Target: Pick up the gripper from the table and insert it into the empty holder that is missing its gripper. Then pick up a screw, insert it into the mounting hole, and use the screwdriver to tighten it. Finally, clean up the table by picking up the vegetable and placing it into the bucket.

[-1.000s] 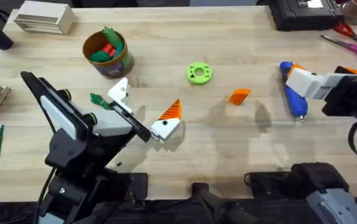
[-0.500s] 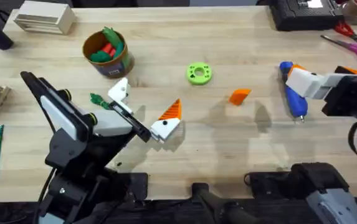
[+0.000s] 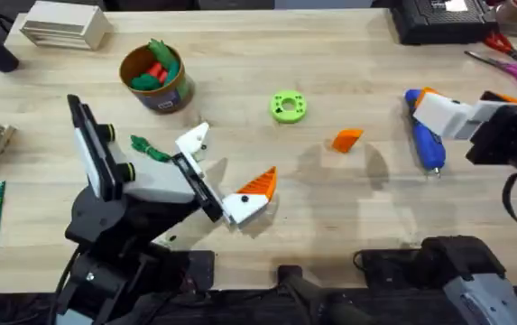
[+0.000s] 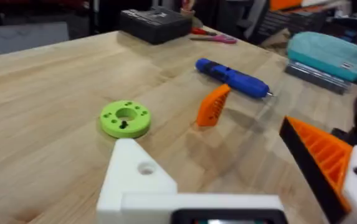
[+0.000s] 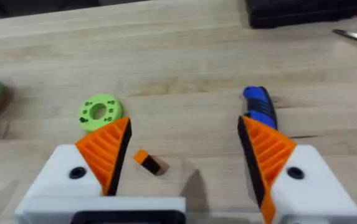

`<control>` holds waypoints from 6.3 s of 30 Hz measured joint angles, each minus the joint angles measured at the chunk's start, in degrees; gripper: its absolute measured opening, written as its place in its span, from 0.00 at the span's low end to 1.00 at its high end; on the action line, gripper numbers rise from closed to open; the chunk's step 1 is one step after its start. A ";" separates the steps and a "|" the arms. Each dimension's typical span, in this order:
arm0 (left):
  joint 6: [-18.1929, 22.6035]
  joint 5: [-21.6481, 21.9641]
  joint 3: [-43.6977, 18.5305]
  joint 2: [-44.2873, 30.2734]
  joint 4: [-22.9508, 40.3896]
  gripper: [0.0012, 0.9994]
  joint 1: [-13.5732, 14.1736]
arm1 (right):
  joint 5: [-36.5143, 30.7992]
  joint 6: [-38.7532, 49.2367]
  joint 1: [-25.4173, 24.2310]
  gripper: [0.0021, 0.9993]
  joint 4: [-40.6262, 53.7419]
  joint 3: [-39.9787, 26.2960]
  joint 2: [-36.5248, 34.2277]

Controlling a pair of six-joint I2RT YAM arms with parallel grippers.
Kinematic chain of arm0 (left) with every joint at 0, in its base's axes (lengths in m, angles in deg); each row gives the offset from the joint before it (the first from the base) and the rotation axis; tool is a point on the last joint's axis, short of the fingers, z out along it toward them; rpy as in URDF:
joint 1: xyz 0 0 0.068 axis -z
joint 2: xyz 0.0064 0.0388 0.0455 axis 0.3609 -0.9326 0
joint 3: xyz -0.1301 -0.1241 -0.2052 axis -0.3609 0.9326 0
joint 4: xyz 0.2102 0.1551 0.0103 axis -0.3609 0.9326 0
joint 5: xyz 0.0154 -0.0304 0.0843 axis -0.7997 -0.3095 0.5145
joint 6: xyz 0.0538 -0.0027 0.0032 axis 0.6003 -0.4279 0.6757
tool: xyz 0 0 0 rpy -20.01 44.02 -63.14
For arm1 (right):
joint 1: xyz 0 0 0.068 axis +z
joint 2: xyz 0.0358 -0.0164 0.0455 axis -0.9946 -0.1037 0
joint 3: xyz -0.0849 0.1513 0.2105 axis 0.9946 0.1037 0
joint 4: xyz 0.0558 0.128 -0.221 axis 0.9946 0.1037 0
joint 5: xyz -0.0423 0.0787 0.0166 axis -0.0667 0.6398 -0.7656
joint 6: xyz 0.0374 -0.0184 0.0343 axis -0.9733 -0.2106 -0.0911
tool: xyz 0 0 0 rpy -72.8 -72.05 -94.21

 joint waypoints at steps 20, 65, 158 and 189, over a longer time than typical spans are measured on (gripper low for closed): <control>-0.50 -4.31 0.00 0.02 0.18 0.99 0.00 | 0.37 21.50 20.39 0.99 12.18 -15.80 -42.32; -0.51 -4.31 0.00 0.02 0.19 0.99 0.00 | 2.64 26.62 16.98 0.02 9.47 -18.00 -38.95; -0.52 -4.24 0.00 0.00 0.11 0.99 0.00 | 74.78 12.79 -4.55 0.01 3.56 -12.36 -67.54; -0.53 -4.22 0.00 0.01 0.10 0.99 0.00 | 53.69 -47.00 24.65 0.01 -53.53 10.64 -39.52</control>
